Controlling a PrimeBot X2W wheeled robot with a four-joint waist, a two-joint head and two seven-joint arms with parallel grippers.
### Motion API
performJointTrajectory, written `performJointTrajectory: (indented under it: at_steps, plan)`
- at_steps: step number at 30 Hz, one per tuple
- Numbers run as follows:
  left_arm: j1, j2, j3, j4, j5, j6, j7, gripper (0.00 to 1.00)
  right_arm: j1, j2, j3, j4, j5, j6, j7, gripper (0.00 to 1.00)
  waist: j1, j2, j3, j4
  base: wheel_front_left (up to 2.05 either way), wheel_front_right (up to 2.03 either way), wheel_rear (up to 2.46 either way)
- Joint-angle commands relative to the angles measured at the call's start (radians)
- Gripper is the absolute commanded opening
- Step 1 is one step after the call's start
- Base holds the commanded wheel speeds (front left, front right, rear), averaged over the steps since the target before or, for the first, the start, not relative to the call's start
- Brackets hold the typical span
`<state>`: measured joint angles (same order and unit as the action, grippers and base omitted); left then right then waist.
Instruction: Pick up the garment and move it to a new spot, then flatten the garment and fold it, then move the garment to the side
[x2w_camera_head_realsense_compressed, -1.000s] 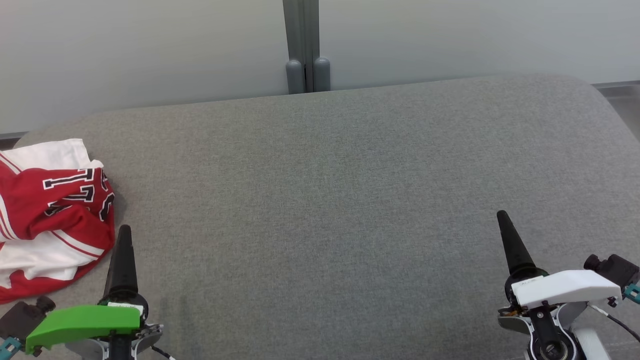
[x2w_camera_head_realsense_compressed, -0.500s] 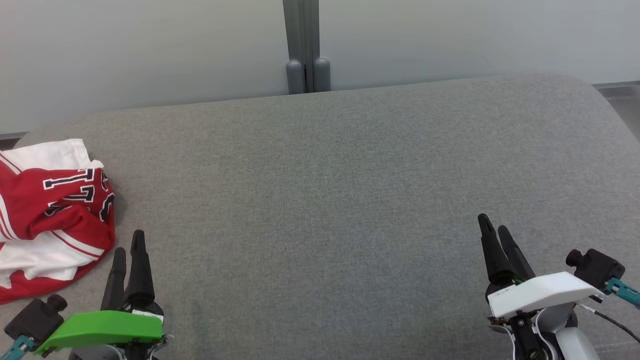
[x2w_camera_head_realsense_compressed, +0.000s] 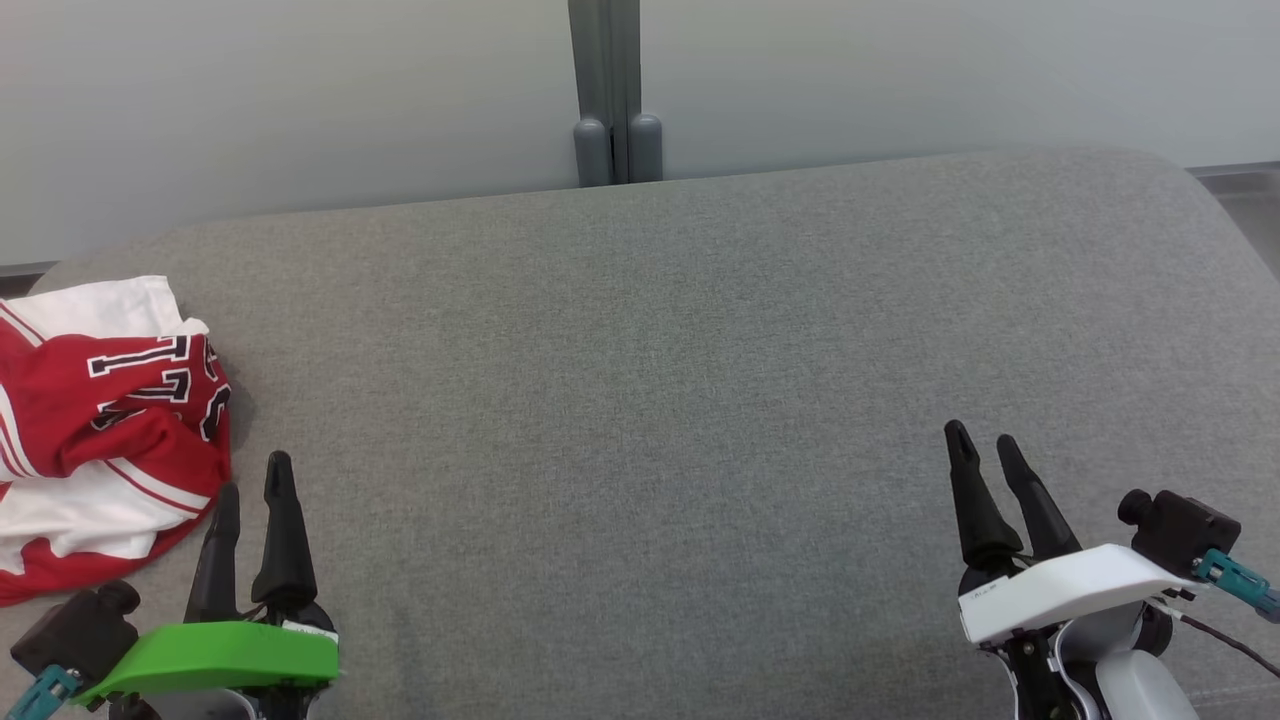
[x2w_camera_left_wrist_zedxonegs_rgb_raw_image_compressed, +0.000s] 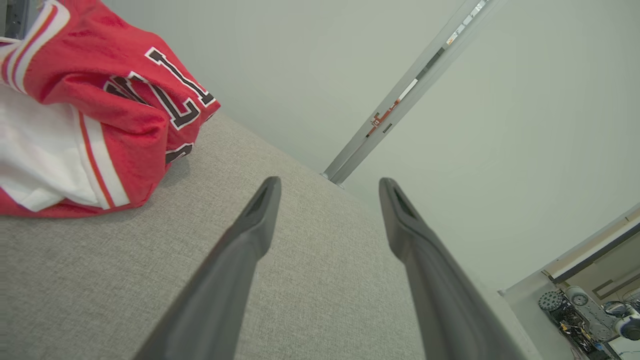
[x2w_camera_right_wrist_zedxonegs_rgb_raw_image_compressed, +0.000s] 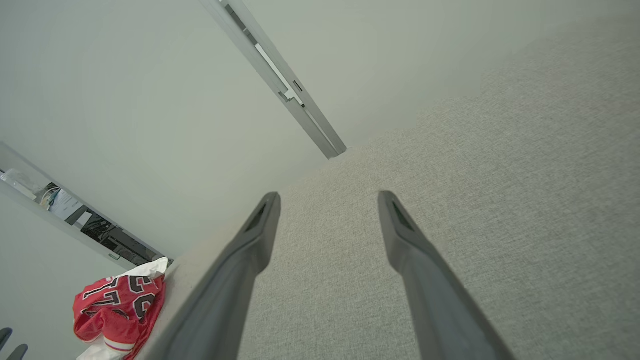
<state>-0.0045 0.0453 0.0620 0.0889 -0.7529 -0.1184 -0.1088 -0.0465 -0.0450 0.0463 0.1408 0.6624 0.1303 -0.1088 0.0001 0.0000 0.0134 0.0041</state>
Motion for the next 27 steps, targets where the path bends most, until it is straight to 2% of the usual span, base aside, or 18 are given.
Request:
performJointTrajectory:
  at_steps: [1,15,27]
  plan:
    - [0.005,0.006,0.002,-0.013,0.029,-0.003,-0.010,1.00,0.000,-0.005,0.005,-0.017,-0.036,0.000,-0.011,1.00,-0.0001,0.0000,-0.001,0.000,0.00,0.00,0.00]
    - [0.023,0.007,0.012,-0.028,0.171,-0.007,-0.047,1.00,0.012,-0.006,0.027,-0.044,-0.193,0.000,-0.048,1.00,-0.0001,0.0000,0.001,0.006,0.00,0.00,0.00]
    - [0.047,0.007,-0.027,-0.032,0.291,-0.012,-0.076,1.00,0.024,-0.007,0.049,-0.056,-0.311,0.000,-0.076,1.00,-0.0001,0.0000,-0.005,0.003,0.00,0.00,0.00]
